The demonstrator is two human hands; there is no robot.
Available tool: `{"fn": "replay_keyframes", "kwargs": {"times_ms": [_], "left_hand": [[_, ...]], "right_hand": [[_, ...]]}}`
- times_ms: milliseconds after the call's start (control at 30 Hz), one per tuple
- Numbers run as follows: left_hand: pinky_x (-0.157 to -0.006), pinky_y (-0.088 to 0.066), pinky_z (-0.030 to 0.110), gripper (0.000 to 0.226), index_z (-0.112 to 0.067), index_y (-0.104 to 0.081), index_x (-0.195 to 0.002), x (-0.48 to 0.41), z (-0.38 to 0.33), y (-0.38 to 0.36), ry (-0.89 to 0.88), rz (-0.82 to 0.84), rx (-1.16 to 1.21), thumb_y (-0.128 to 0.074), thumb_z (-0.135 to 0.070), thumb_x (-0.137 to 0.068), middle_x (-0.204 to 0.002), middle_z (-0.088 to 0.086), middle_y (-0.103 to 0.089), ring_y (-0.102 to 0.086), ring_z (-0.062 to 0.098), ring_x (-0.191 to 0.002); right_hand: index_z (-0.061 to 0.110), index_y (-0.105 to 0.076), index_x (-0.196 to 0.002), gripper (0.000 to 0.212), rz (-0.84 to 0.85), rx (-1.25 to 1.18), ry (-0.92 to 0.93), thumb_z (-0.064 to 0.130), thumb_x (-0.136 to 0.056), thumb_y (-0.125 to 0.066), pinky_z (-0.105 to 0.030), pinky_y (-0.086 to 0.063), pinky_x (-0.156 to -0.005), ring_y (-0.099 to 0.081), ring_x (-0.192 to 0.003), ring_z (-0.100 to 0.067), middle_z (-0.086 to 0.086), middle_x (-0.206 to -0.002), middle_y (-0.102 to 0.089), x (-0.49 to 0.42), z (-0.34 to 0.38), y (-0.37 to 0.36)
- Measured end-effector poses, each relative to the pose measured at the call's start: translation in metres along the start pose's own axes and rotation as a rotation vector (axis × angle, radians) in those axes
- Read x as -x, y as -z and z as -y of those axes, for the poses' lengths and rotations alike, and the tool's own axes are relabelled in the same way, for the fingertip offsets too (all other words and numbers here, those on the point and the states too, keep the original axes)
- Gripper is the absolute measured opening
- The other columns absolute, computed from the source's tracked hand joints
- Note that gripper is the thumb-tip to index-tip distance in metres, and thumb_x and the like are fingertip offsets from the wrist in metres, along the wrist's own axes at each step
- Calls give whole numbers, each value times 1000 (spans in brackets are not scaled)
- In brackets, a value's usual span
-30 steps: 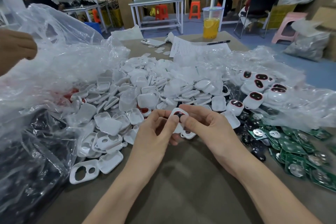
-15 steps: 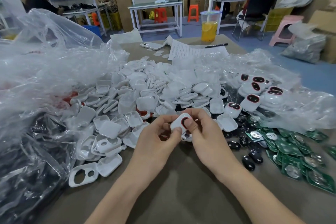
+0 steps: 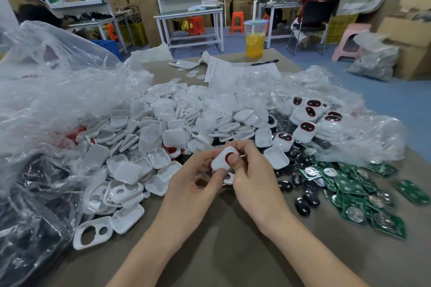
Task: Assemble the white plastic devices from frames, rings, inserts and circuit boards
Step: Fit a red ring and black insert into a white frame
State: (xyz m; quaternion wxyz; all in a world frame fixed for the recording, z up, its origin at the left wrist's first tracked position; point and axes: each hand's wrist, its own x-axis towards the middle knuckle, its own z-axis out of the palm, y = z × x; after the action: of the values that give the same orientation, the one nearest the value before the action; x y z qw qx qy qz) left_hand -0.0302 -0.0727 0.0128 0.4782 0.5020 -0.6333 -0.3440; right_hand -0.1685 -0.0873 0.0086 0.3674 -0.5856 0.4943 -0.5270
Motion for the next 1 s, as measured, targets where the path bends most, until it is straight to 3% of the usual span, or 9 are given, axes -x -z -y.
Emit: {"fn": "replay_keyframes", "kwargs": {"times_ms": [133,267,433,500,633,700,800,900,1000], "left_hand": [[-79,-52,16,28,-41,-67,-115,0,-1,2,23,-31,108,-68,-21,-95,-102,-15,-75,-71,4,-93],[-64,-51,14,26,-40,-71,-108,-1,-2,6,22,-91,152,-65,-18,-96,-83,-11,-74,-67,6,-72],[-85,-55,34,33,-38,-72,-93,-2,-5,6,-48,-170,112,-68,-5,-93,-108,-12,-68,-70,12,-92],[-86,-55,34,34,-39,-71,-86,-1,-8,5,-45,-170,128,-70,-5,-91,-114,-17,-63,-71,11,-91],[-77,-51,14,30,-46,-68,-100,3,-8,3,-4,-119,110,-77,-19,-87,-109,-19,-66,-71,8,-86],[-75,-50,12,30,-49,-65,-109,2,-8,4,36,-137,125,-73,-26,-91,-98,-22,-69,-70,6,-84],[-74,-51,13,20,-37,-68,-111,1,-10,7,63,-115,173,-67,-23,-96,-94,-17,-74,-72,9,-78],[-71,-51,13,14,-29,-72,-102,0,-9,7,76,-114,202,-67,-17,-96,-93,-11,-77,-73,11,-77],[-67,-49,11,16,-25,-71,-95,-1,-7,4,71,-129,178,-67,-10,-95,-85,-11,-76,-70,6,-70]], "right_hand": [[33,-68,-105,17,65,-197,-27,22,-102,-56,-14,-51,-78,-67,-90,-7,13,-98,-73,-4,4,4],[32,-71,-107,20,107,-254,-53,20,-103,-55,-32,-58,-88,-69,-94,-22,4,-101,-74,-6,5,7],[14,-73,-113,23,232,-631,-202,20,-92,-68,-30,-53,-100,-70,-109,-21,-10,-110,-75,-9,9,12],[15,-72,-115,25,234,-618,-199,13,-91,-70,-33,-51,-103,-69,-111,-22,-8,-111,-76,-8,8,14],[15,-66,-123,35,243,-633,-179,-4,-94,-61,-29,-53,-99,-69,-110,-20,-7,-115,-74,-7,6,16],[17,-64,-125,41,264,-624,-176,-8,-94,-59,-30,-53,-99,-67,-114,-22,-7,-120,-73,-6,6,16],[22,-68,-120,41,274,-552,-153,-8,-94,-59,-31,-53,-99,-67,-114,-18,-1,-119,-73,-3,6,16],[32,-73,-111,30,236,-423,-130,8,-93,-68,-22,-54,-86,-68,-97,-7,7,-112,-75,-2,10,16],[26,-76,-100,19,158,-360,-107,12,-88,-76,-18,-53,-71,-65,-75,-10,2,-94,-76,-2,10,17]]}}
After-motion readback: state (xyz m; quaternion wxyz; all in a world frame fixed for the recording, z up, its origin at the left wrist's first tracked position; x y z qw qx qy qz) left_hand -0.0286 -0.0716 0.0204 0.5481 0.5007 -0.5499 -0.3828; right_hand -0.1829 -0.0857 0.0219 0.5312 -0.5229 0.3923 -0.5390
